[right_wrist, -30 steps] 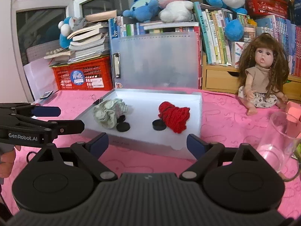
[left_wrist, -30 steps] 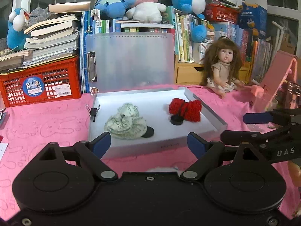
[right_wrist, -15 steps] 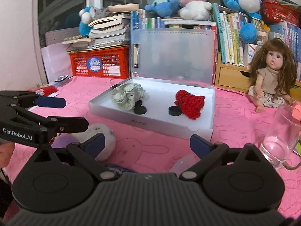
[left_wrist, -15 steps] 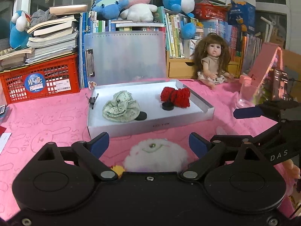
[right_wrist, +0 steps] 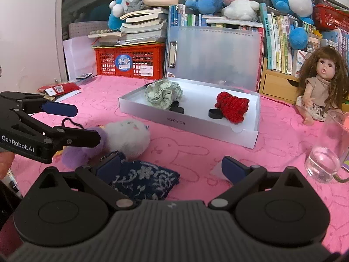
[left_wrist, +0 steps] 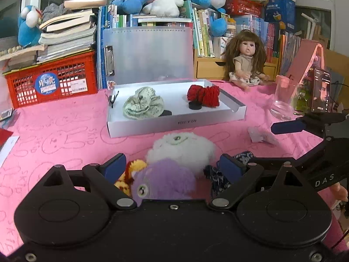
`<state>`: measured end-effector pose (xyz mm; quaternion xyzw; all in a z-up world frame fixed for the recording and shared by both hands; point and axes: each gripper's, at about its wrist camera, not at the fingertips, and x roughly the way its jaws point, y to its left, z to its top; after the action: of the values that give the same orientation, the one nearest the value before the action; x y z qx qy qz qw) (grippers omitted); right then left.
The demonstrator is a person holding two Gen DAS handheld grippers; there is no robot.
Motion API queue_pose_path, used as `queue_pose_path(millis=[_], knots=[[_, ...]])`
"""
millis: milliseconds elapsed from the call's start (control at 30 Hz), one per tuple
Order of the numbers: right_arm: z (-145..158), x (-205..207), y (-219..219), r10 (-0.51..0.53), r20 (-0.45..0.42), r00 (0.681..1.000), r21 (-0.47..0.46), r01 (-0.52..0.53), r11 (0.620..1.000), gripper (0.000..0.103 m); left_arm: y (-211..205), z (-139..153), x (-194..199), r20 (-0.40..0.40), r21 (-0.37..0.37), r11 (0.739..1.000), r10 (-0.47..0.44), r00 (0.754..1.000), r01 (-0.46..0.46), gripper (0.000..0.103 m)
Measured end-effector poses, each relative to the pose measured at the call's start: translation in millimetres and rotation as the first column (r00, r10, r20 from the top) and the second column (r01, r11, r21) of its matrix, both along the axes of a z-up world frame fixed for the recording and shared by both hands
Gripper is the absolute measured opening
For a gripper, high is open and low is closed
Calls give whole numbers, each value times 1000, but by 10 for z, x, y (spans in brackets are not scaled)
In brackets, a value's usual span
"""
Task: Organize objects
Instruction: 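Move both open tools back to the purple plush and blue floral pouch, then grasp the purple fluffy plush with left tool while right tool grasps the blue floral pouch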
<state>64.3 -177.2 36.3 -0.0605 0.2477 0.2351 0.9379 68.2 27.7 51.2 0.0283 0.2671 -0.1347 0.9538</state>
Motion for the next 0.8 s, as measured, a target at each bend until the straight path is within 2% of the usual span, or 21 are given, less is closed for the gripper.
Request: queue_pose_path(millis=[233, 800], knots=[[-70, -65, -12, 21, -9, 1000, 15, -21, 1000, 103, 58, -83, -53, -24, -18, 1000, 22, 999, -22, 92], [-193, -110, 19, 19, -13, 1000, -19, -19, 1000, 103, 89, -226, -104, -55, -30, 999, 39, 998, -41, 92]])
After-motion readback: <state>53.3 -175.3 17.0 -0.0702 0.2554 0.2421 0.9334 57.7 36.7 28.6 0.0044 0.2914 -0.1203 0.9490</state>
